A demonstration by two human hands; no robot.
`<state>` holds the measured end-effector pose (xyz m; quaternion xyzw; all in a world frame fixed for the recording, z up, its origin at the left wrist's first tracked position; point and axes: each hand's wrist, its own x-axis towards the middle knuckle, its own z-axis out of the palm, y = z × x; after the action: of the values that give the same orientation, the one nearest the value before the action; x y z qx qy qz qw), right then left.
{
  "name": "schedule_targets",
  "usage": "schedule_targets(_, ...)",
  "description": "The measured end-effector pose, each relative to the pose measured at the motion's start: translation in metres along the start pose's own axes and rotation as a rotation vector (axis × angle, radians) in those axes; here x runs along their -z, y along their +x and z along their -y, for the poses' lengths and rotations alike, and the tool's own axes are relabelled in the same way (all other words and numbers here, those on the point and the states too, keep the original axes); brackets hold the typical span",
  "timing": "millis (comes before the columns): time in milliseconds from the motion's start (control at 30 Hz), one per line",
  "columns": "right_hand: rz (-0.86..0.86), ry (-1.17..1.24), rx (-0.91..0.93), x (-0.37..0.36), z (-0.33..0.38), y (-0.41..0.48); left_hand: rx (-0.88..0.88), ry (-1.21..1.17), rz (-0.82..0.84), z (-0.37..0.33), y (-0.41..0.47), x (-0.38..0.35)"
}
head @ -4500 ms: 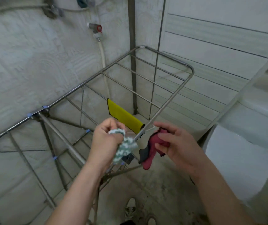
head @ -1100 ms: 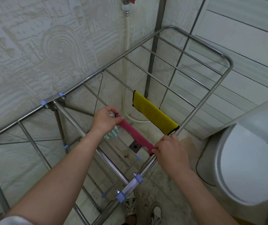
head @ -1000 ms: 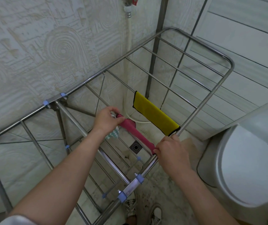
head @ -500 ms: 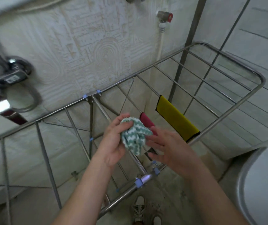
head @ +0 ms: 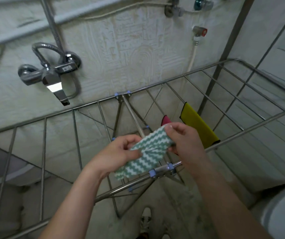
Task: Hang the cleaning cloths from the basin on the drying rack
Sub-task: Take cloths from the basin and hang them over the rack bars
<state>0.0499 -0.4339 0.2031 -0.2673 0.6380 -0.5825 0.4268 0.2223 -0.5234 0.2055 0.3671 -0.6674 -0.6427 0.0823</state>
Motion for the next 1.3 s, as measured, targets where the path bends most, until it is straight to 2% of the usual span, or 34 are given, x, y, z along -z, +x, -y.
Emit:
schedule_targets(100,0.082,-0.159,0.132,-0.002,0.013,-0.005,-0.135,0.104,-0.043,0.001,-0.012,0.006)
schedule_targets(233,0.248,-0.213,0.167,-0.007,0.029,-0.005,-0.243,-0.244,-0.220,0.002,-0.015,0.006)
schedule_targets(300,0.308,-0.281,0.157,-0.007,0.035,-0.001,-0.277,-0.310,-0.328,0.000,-0.012,0.009)
schedule_targets(367,0.330,-0.538,0.171,-0.002,0.037,0.006,-0.285,-0.209,-0.357,-0.003,-0.010,0.013)
schedule_targets(433,0.303,-0.832,0.243,0.003,0.037,0.015,-0.264,-0.036,-0.298,-0.006,-0.007,0.022)
schedule_targets(467,0.293,-0.874,0.271,0.006,0.037,0.018,-0.242,0.038,-0.251,-0.007,-0.004,0.028)
schedule_targets(567,0.287,-0.787,0.241,0.017,0.031,0.021,-0.177,0.080,-0.117,-0.005,0.001,0.048)
schedule_targets(700,0.374,-0.481,0.086,0.016,0.026,0.021,-0.181,-0.093,-0.014,0.007,0.007,0.080)
schedule_targets(800,0.422,-0.294,0.000,-0.003,0.022,0.014,-0.188,-0.114,-0.075,0.013,0.015,0.100)
schedule_targets(933,0.367,-0.185,-0.079,-0.035,-0.005,0.003,-0.225,-0.006,-0.270,0.011,0.044,0.107)
schedule_targets(1033,0.238,-0.341,-0.046,-0.043,-0.036,0.003,-0.215,0.117,-0.370,0.011,0.079,0.102)
schedule_targets(1100,0.087,-0.485,-0.051,-0.043,-0.054,0.008,-0.188,0.247,-0.351,0.017,0.107,0.095)
schedule_targets(1167,-0.036,-0.557,-0.052,-0.037,-0.069,0.016,-0.146,0.417,-0.256,0.025,0.136,0.085)
schedule_targets(1300,-0.138,-0.709,-0.070,-0.017,-0.091,0.029,-0.190,0.654,-0.220,0.033,0.169,0.058)
